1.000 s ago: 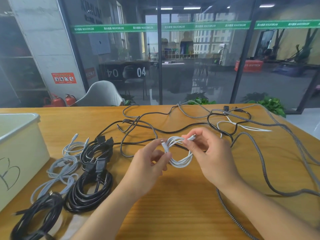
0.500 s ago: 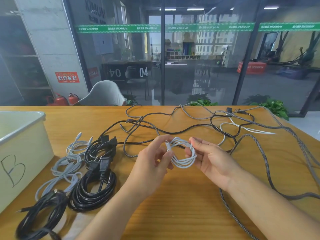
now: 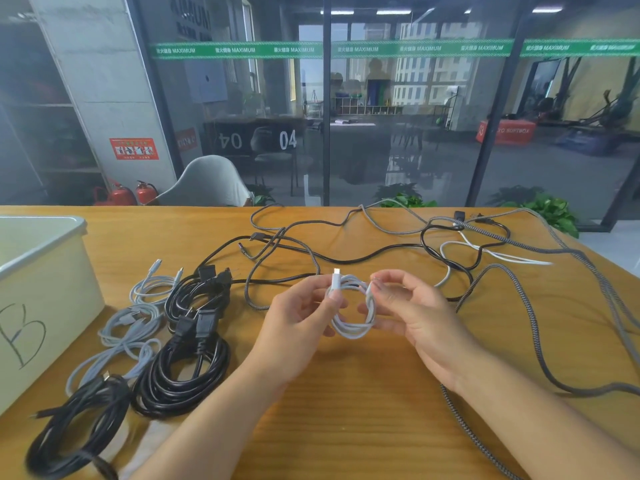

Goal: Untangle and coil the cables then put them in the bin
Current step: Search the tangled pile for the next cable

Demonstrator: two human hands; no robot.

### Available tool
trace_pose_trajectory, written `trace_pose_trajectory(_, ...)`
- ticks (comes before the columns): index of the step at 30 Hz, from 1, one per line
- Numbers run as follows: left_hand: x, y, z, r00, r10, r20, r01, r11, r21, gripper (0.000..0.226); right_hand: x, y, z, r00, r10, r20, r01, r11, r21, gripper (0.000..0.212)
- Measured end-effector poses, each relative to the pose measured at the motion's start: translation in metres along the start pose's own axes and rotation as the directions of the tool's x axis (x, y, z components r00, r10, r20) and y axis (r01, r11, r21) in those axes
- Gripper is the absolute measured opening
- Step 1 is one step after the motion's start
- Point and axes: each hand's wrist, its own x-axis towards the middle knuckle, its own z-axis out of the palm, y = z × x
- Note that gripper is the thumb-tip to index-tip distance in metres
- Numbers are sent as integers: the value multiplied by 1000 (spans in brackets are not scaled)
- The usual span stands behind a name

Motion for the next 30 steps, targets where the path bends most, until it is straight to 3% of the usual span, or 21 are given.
trace_pose_trajectory(10,-1,-1,-4,1000,1,23,-1,1000,21,20,7,2,1,970,189,150,-203,975,87,31)
trace_pose_trajectory(16,0,2,-7,999,-18,43,19,999,-33,19,5,1,-1,974,166,155,-185,976,117,37)
trace_pose_trajectory(19,0,2,-5,998,-59,35,60,997,-46,18,4,0,-6,988,100,118,-103,994,22,37)
trace_pose_trajectory(27,3,-10,-8,995,-95,7,91,971,223,15,5,8,-14,994,52,91,-30,974,-226,23)
trace_pose_trajectory(30,5,-14,-11,999,-48,-10,48,908,416,24,6,10,-14,996,30,81,-5,955,-296,18)
